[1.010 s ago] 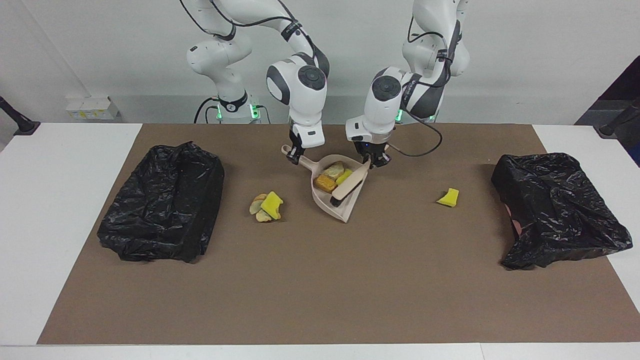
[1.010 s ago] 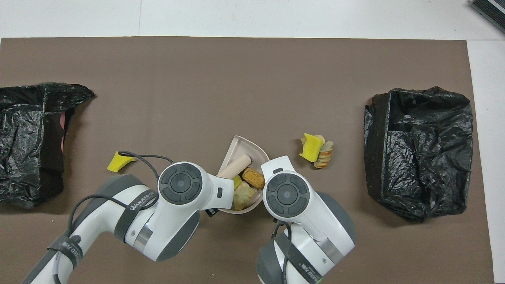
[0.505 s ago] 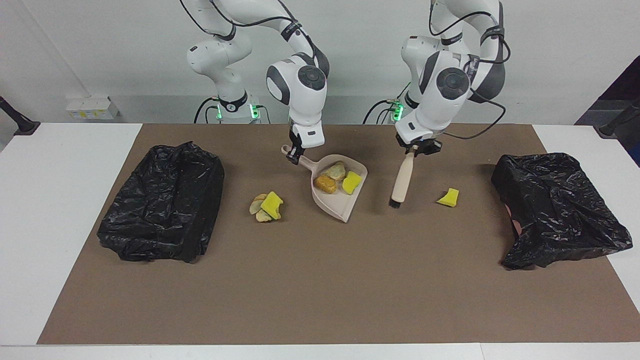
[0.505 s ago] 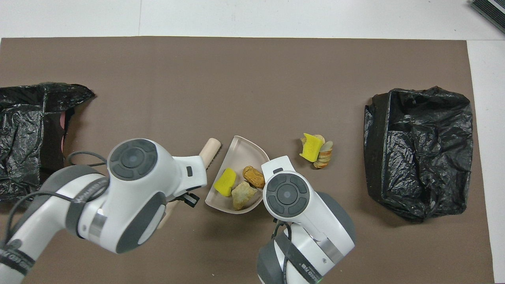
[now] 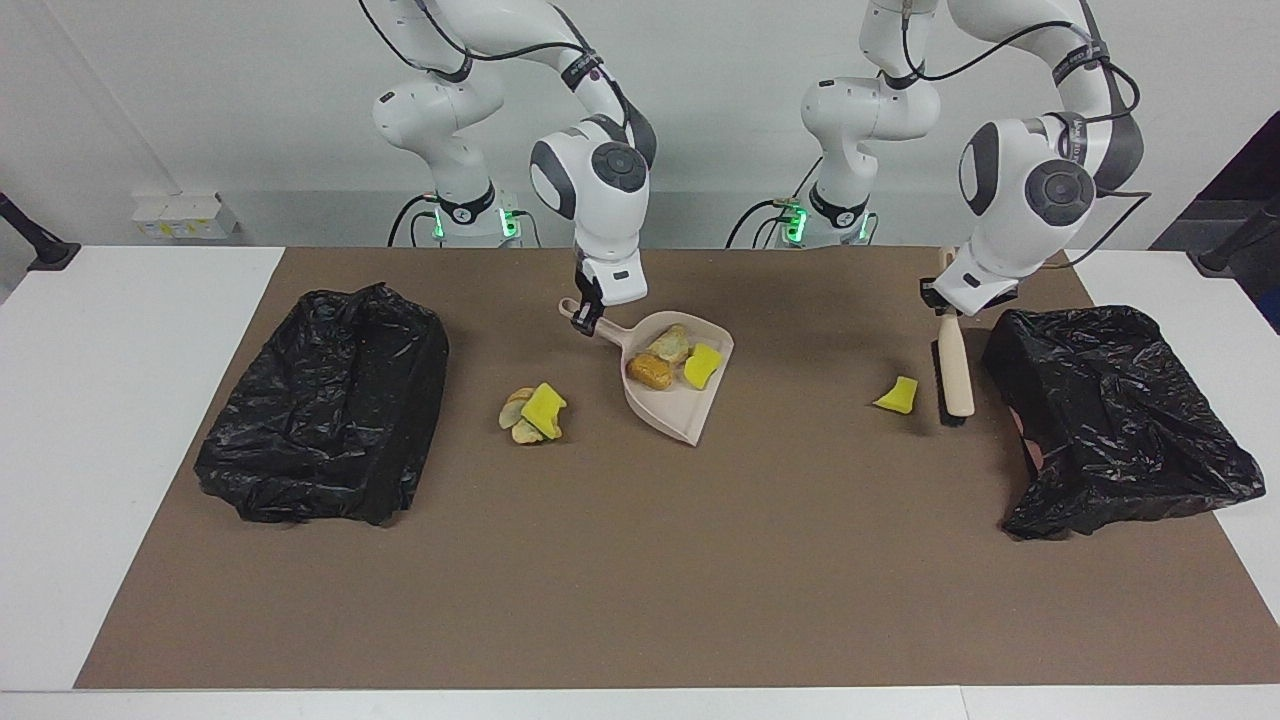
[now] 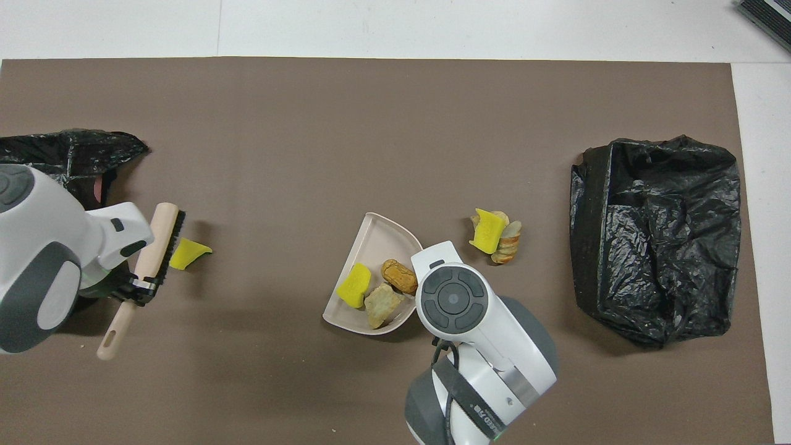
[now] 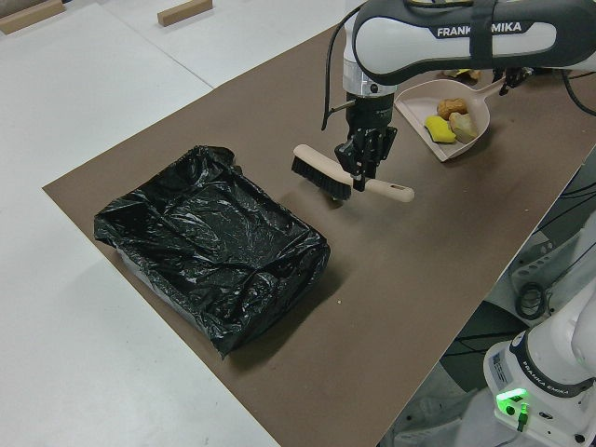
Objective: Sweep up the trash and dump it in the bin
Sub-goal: 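Sweep the remaining scraps into the dustpan with the left gripper's brush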
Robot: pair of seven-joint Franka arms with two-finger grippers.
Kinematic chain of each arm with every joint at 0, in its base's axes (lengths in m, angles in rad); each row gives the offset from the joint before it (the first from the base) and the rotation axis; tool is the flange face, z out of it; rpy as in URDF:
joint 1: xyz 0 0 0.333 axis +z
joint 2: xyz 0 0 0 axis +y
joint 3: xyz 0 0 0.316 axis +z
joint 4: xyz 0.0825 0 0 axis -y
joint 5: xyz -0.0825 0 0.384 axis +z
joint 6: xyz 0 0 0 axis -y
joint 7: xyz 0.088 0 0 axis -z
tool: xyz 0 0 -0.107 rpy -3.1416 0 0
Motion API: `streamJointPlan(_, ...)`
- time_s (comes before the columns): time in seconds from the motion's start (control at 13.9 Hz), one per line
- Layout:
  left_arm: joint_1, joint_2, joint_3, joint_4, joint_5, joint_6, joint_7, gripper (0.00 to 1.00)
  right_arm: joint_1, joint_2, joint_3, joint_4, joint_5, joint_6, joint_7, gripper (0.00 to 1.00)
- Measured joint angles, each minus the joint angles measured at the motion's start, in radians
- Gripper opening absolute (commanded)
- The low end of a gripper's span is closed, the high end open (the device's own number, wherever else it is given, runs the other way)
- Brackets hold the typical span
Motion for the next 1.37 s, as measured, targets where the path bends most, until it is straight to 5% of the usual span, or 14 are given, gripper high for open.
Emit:
streamJointPlan(0.29,-0.016,0.001,-0.024,-0.124,0.002,0.117,-0.128,0.00,0.001,0.015,0.001,0.000,0.000,0.010,0.000,0.00)
streamJointPlan(0.79,-0.301,0.002,-0.047,-0.164,-0.024,0.238,-0.277,0.00,0.001,0.015,0.002,0.000,0.000,0.010,0.000,0.00)
streamJointPlan(1.37,-0.638,0.029,-0.050,-0.188,-0.296,0.441,-0.253,0.00,0.001,0.015,0.002,0.000,0.000,0.010,0.000,0.00)
